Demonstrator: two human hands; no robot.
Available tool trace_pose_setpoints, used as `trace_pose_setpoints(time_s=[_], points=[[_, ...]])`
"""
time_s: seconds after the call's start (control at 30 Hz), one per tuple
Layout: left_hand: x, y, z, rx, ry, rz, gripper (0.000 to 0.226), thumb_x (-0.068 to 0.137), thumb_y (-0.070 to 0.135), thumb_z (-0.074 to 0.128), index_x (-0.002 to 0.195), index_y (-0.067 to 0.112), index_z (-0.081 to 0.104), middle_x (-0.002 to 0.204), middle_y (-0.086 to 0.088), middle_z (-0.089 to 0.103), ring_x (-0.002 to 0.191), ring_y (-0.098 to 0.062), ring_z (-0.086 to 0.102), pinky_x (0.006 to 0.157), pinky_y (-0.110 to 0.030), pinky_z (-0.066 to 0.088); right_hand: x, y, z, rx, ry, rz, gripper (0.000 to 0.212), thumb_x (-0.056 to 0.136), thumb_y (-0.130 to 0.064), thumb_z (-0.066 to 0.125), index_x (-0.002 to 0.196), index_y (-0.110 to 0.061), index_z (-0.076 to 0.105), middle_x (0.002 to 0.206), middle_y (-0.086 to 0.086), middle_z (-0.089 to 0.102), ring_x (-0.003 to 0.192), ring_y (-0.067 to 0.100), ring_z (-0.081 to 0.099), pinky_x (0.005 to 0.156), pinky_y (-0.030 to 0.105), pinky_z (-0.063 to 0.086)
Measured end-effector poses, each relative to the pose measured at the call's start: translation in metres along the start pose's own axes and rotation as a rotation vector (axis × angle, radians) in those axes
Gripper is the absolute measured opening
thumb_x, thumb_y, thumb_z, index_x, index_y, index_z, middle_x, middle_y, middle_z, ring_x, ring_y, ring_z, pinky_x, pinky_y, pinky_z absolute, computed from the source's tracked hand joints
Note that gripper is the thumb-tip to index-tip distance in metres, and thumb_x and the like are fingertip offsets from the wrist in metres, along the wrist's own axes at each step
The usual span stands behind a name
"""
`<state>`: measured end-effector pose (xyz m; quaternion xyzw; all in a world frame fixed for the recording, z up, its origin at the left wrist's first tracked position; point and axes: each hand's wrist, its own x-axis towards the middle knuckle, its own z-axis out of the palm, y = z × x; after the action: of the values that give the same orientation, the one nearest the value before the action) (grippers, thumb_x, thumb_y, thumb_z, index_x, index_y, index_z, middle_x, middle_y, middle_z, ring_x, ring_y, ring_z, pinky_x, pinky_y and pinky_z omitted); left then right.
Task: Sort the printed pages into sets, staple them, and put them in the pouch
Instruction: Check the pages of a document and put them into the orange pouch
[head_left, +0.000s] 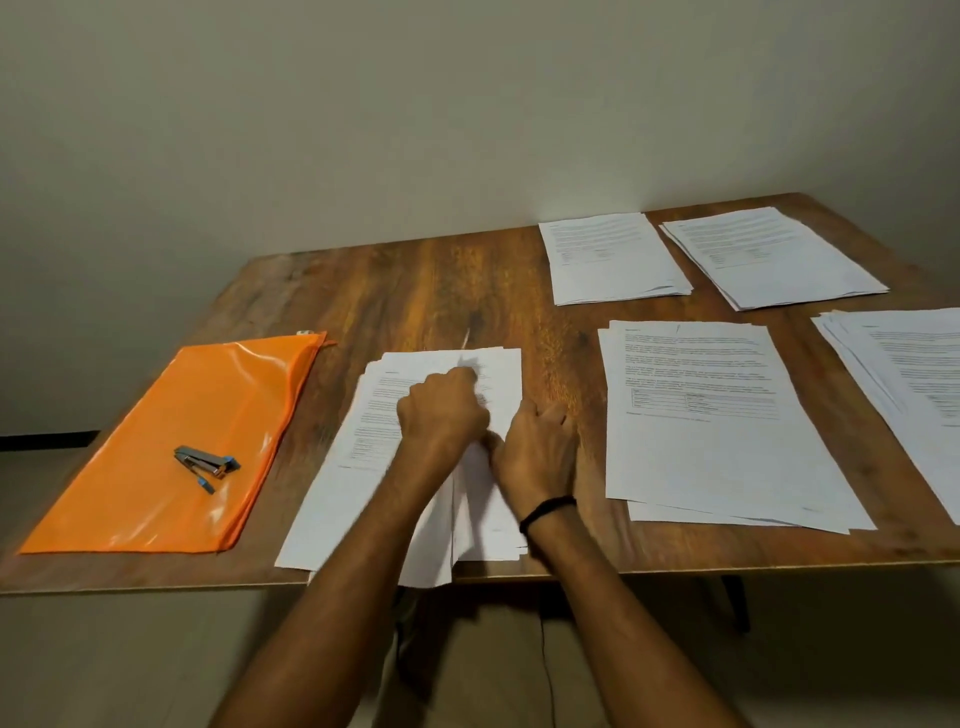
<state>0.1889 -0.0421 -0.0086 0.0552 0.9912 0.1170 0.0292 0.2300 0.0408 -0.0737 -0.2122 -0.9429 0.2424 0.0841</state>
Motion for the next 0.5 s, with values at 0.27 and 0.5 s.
trace_pose_setpoints(time_s=[0.27,0.5], points=[[0.022,-0.046,0.015,-0.554,0.161,-0.150,0.029,0.097,0.014,0.058,0.122,0.022,0.069,0.135,-0.008,0.062,0.104,-0.025,0.061,0.092,-0.038,0.051,-0.002,-0.006,0.004,0.037,0.013,0.011,0.057,0.091,-0.059,0.059,0.131,-0.018,0.053,0.134,0.007,0.055,0.118,0.023,0.052,0.102,0.035,0.043],[0.020,-0.056,0.038,-0.913,0.126,-0.096,0.025,0.098,0.008,0.053,0.105,0.026,0.071,0.127,0.000,0.064,0.100,-0.016,0.060,0.088,-0.030,0.055,0.000,-0.015,0.007,0.057,0.007,0.025,0.052,0.091,-0.050,0.064,0.131,-0.020,0.050,0.135,0.008,0.051,0.121,0.024,0.048,0.104,0.035,0.042]])
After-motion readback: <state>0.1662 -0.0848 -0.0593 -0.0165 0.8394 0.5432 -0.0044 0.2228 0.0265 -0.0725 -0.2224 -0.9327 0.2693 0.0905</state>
